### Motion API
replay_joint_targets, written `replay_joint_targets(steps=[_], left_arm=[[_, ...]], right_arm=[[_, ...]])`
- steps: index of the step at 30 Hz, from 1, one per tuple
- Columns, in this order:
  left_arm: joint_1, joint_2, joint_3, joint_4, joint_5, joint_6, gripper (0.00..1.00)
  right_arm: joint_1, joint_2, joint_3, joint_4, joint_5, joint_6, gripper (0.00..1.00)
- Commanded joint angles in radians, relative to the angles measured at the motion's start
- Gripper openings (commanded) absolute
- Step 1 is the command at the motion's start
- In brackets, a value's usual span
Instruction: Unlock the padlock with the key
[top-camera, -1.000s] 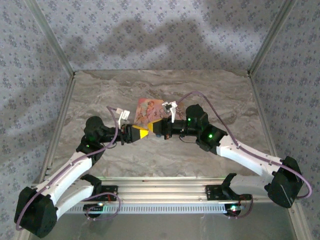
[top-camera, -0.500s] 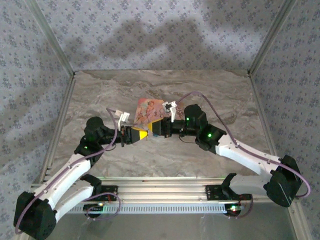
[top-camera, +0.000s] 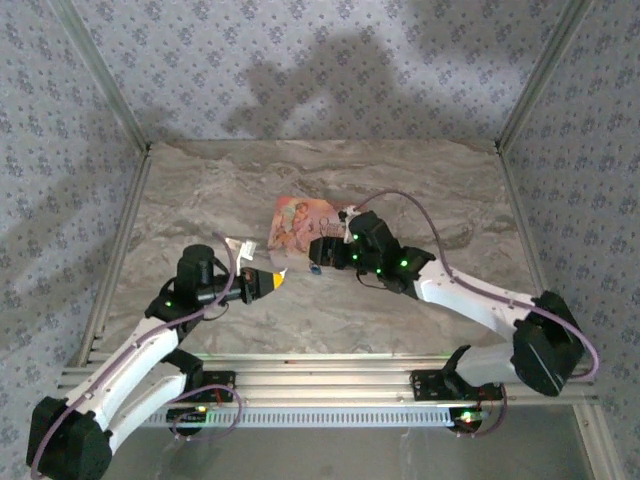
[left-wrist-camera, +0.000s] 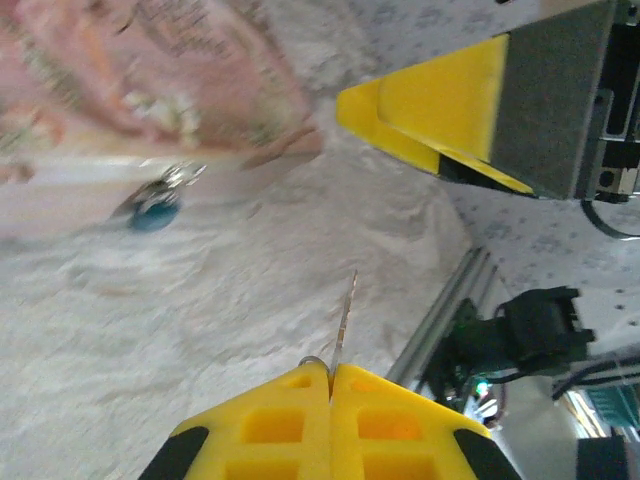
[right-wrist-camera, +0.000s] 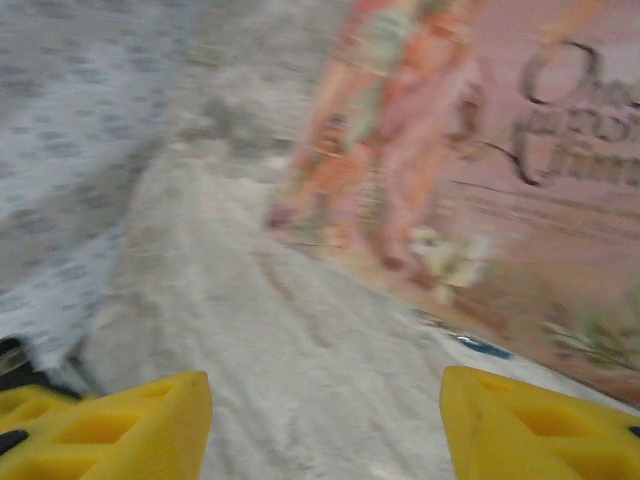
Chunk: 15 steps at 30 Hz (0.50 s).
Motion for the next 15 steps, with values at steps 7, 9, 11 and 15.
replay_joint_targets(steps=[7, 9, 11, 15], left_arm=[[0.000, -0.125, -0.095, -0.148, -0.175, 0.030, 0.00], [0.001, -0.140, -0.125, -0.142, -0.172, 0.025, 0.00], [0.000, -0.137, -0.148, -0.125, -0.174, 0.013, 0.00], [0.000, -0.111, -0.183, -0.090, -0.210, 0.001, 0.00]], right_arm=[[0.064, 0.205, 0.128, -0.187, 0.271, 0.055, 0.65], [0.077, 0.231, 0.126, -0.188, 0.294, 0.084, 0.65], [0.090, 0.261, 0.122, -0.180, 0.307, 0.110, 0.64], [0.136, 0.316, 0.144, -0.201, 0.388, 0.142, 0.64]])
